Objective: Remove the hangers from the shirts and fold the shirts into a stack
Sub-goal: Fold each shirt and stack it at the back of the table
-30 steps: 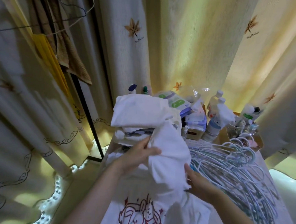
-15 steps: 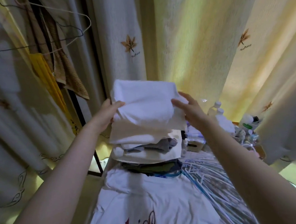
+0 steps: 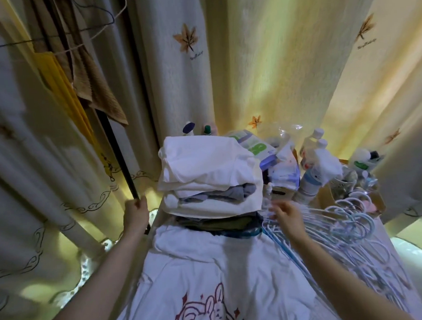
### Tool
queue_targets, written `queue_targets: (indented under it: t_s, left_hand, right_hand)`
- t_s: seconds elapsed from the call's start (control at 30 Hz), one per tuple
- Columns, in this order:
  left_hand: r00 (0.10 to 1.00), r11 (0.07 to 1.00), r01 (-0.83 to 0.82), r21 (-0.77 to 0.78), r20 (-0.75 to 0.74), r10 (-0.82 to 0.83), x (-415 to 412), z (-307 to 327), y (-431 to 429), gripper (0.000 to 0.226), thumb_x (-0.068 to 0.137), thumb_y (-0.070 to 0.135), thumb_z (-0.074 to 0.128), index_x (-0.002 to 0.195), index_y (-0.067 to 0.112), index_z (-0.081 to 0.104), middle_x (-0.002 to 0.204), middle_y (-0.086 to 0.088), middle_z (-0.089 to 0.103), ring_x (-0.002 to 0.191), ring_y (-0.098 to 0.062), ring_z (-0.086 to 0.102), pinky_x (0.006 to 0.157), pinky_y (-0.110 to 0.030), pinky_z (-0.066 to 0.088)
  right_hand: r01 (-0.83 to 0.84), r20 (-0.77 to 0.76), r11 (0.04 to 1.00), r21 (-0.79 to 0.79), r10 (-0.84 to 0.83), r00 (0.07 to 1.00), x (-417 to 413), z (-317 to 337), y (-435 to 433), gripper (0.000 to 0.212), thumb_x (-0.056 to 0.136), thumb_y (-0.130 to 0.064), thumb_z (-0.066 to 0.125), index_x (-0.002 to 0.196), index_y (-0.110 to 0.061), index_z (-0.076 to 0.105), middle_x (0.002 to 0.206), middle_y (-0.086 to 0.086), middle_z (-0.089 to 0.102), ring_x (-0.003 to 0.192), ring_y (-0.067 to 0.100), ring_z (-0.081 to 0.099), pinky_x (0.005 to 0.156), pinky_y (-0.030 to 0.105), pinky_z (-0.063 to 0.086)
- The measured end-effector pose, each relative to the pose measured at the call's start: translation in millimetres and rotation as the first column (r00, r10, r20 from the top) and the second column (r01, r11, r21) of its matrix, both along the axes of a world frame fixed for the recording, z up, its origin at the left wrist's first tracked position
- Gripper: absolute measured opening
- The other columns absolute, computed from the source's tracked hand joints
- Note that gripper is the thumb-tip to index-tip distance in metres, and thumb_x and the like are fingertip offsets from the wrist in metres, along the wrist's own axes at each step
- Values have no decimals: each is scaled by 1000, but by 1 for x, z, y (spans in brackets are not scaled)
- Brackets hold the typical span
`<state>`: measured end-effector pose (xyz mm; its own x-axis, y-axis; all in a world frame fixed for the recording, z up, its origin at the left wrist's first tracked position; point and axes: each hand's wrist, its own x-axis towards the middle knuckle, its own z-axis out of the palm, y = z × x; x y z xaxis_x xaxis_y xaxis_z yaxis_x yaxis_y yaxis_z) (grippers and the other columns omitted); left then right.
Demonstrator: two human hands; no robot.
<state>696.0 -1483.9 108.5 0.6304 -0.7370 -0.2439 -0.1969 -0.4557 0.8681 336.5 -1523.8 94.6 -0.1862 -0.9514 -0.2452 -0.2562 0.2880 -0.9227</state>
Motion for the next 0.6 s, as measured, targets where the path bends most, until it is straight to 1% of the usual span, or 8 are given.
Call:
queue_targets:
  t_s: [0.07, 0.17, 0.23, 0.27, 0.37, 0.43, 0.5, 0.6]
  left_hand:
    - [988, 958, 140, 249, 26, -151, -9, -35, 19, 20, 95, 15, 50, 87, -2, 58, 90, -20, 60, 91, -36, 62, 67, -32, 38]
    - [896, 816, 435, 380, -90, -436, -33, -72, 32, 24, 88, 7, 55, 66, 12, 52, 75, -8, 54, 71, -21, 54, 63, -26, 38]
    - [862, 808, 441, 391, 67, -503, -44, -78, 31, 7, 86, 6, 56, 84, 10, 62, 91, -10, 63, 89, -26, 60, 76, -30, 46]
    - [829, 834, 417, 363, 225, -512, -47, -80, 25, 16, 84, 5, 57, 98, 7, 64, 104, -12, 65, 102, -29, 59, 85, -32, 46]
    - [549, 776, 436, 455, 549, -630, -54, -80, 12, 46, 84, 15, 61, 128, 9, 51, 138, -11, 46, 131, -29, 39, 105, -34, 34]
    - [448, 690, 429, 583, 526, -723, -57, -84, 7, 55, 88, 30, 59, 137, 12, 42, 147, -9, 36, 137, -25, 32, 109, -33, 28]
    - [442, 639, 424, 642, 469, -765, -60, -88, 8, 55, 89, 38, 57, 135, 12, 43, 143, -10, 44, 131, -26, 41, 106, -34, 33]
    - [401, 639, 406, 653, 501, -767, -63, -89, 10, 44, 89, 43, 57, 127, 21, 55, 129, -5, 58, 119, -23, 52, 98, -32, 40]
  right_hand:
    - [7, 38, 986, 167, -14, 999, -7, -30, 30, 15, 95, -6, 49, 102, -3, 62, 92, 20, 66, 68, 23, 60, 58, 29, 46]
    - [-58, 160, 896, 441, -15, 987, -13, -57, 68, 16, 97, -15, 51, 97, -7, 64, 92, 11, 68, 73, 23, 63, 60, 28, 49]
    - [-133, 225, 863, 487, 23, 974, -12, -63, 84, 16, 96, -17, 53, 97, -7, 65, 92, 12, 69, 75, 25, 64, 63, 28, 51]
    - [-161, 240, 854, 494, 44, 970, -11, -63, 91, 16, 95, -17, 54, 97, -6, 65, 91, 12, 69, 75, 24, 64, 63, 28, 52]
    - [-162, 224, 831, 532, 46, 973, -11, -67, 114, 18, 95, -19, 55, 99, -5, 66, 89, 10, 69, 70, 21, 63, 62, 26, 51]
    - [-122, 222, 831, 543, -2, 975, -15, -71, 129, 18, 94, -16, 55, 100, -2, 65, 86, 10, 68, 65, 20, 62, 57, 25, 49]
    - [-90, 236, 841, 534, -46, 971, -19, -72, 137, 18, 95, -12, 52, 101, -1, 64, 85, 12, 66, 63, 20, 61, 54, 24, 49]
    - [-73, 243, 851, 521, -65, 968, -24, -70, 140, 17, 97, -9, 49, 98, -2, 64, 81, 11, 65, 60, 19, 60, 50, 21, 49]
